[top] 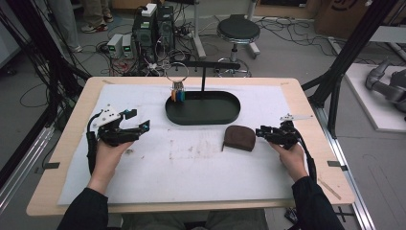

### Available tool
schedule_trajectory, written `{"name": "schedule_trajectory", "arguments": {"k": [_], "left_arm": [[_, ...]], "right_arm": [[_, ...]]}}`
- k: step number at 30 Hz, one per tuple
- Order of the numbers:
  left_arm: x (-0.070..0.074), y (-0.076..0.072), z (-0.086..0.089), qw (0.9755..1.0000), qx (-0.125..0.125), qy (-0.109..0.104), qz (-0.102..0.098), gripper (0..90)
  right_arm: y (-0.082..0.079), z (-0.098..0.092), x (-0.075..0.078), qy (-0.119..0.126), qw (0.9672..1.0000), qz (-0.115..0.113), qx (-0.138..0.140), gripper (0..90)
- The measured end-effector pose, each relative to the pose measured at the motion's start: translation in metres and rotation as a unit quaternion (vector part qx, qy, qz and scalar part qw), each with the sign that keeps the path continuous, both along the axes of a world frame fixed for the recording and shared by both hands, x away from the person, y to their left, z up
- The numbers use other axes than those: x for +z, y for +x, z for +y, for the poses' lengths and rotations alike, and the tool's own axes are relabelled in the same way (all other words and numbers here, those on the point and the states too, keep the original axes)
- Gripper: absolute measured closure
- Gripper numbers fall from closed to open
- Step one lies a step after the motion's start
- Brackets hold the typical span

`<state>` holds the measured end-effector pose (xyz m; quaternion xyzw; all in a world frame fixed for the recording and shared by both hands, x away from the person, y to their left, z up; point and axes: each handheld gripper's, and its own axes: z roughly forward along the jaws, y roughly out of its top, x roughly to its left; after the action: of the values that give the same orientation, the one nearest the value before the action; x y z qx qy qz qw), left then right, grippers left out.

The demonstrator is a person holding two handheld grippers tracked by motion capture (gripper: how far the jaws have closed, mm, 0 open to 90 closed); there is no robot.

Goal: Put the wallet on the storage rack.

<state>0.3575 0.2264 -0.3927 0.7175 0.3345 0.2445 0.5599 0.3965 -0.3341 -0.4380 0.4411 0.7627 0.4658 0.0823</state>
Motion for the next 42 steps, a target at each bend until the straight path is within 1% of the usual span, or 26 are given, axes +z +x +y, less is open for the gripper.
{"name": "schedule_trajectory", "arguments": {"k": [4,8,10,12,13,16,18,23,25,28,31,34,35,37,40,41,42], "left_arm": [[-0.002,0.001,-0.003,1.0,-0.003,0.006,0.005,28.3],[-0.003,0.001,-0.005,0.9999,-0.006,0.011,0.01,28.3],[-0.003,0.001,-0.005,0.9998,-0.006,0.011,0.012,28.3],[-0.004,0.001,-0.006,0.9998,-0.006,0.011,0.012,28.3],[-0.004,0.002,-0.006,0.9998,-0.005,0.01,0.013,28.3],[-0.004,0.002,-0.006,0.9998,-0.005,0.012,0.016,28.3],[-0.004,0.002,-0.006,0.9998,-0.005,0.012,0.016,28.3],[-0.005,0.002,-0.009,0.9997,-0.01,0.009,0.019,28.3],[-0.005,0.002,-0.011,0.9997,-0.015,0.007,0.02,28.3],[-0.006,0.002,-0.017,0.9994,-0.026,0.005,0.023,28.3],[-0.007,0.002,-0.023,0.9989,-0.039,0.005,0.026,28.3],[-0.008,0.002,-0.034,0.9975,-0.064,0.0,0.029,28.3],[-0.009,0.002,-0.04,0.9966,-0.076,-0.003,0.03,28.3],[-0.01,0.003,-0.048,0.9952,-0.092,-0.01,0.031,28.3],[-0.012,0.004,-0.065,0.9919,-0.121,-0.02,0.034,28.3],[-0.013,0.004,-0.073,0.9901,-0.134,-0.023,0.035,28.3],[-0.014,0.005,-0.077,0.9889,-0.143,-0.024,0.036,28.3]], "right_arm": [[0.002,0.006,-0.003,-0.002,0.9999,0.013,0.008,60.4],[0.004,0.01,-0.005,-0.007,0.9994,0.027,0.018,67.0],[0.004,0.012,-0.005,-0.005,0.9993,0.028,0.023,70.8],[0.003,0.013,-0.004,-0.014,0.9994,0.02,0.025,74.6],[0.003,0.014,-0.003,-0.014,0.9994,0.019,0.026,77.4],[0.001,0.015,0.0,-0.021,0.9992,0.003,0.033,83.0],[-0.001,0.015,0.003,-0.017,0.9992,-0.01,0.036,86.2],[-0.007,0.019,0.011,-0.017,0.9975,-0.043,0.053,89.6],[-0.011,0.02,0.015,-0.014,0.9957,-0.063,0.066,90.0],[-0.016,0.021,0.02,-0.013,0.992,-0.088,0.089,90.0],[-0.019,0.021,0.022,-0.008,0.9894,-0.096,0.108,90.0],[-0.021,0.021,0.024,-0.005,0.9872,-0.103,0.122,90.0],[-0.022,0.021,0.024,-0.004,0.9865,-0.105,0.126,90.0],[-0.023,0.021,0.025,-0.001,0.9853,-0.106,0.134,90.0],[-0.025,0.021,0.026,0.0,0.9831,-0.111,0.146,90.0],[-0.026,0.021,0.026,-0.001,0.9827,-0.111,0.148,90.0],[-0.027,0.021,0.026,0.0,0.9819,-0.112,0.153,90.0]]}}
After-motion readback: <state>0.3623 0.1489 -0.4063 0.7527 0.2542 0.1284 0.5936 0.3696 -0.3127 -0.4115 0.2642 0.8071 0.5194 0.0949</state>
